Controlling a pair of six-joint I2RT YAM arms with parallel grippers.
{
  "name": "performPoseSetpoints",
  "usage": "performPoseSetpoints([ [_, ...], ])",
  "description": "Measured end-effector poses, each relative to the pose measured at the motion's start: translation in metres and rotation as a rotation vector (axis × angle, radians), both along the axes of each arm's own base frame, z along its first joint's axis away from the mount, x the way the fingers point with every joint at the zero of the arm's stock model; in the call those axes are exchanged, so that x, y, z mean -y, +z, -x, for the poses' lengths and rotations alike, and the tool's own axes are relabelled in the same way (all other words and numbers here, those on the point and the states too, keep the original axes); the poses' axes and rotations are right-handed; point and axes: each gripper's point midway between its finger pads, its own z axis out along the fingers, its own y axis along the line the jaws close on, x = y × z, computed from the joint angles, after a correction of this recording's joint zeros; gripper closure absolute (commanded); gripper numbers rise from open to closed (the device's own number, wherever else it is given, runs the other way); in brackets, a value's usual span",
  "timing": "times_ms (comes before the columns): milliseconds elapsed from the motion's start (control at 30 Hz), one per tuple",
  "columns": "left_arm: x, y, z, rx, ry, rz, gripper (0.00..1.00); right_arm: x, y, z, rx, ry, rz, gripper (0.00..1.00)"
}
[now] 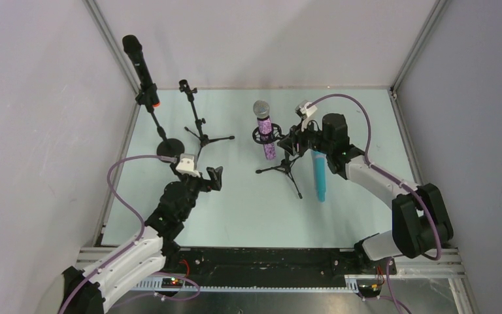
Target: Attach the microphones to the stand
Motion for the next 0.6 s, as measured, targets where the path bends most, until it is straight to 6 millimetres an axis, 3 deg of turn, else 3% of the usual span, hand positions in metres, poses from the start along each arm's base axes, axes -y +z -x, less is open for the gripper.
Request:
performPoseSetpoints([
  [167, 0.000, 0.001, 0.000, 0.003, 0.000, 0.002, 0.00, 0.001, 0.012, 0.002, 0.012, -0.010, -0.023, 1.00],
  [400, 0.000, 0.001, 0.000, 0.004, 0.000, 0.002, 0.00, 0.001, 0.018, 0.002, 0.010, -0.026, -0.043, 1.00],
  [600, 0.000, 0.001, 0.000, 0.004, 0.000, 0.002, 0.00, 0.002, 0.039, 0.002, 0.053, -0.040, -0.078, 1.00],
])
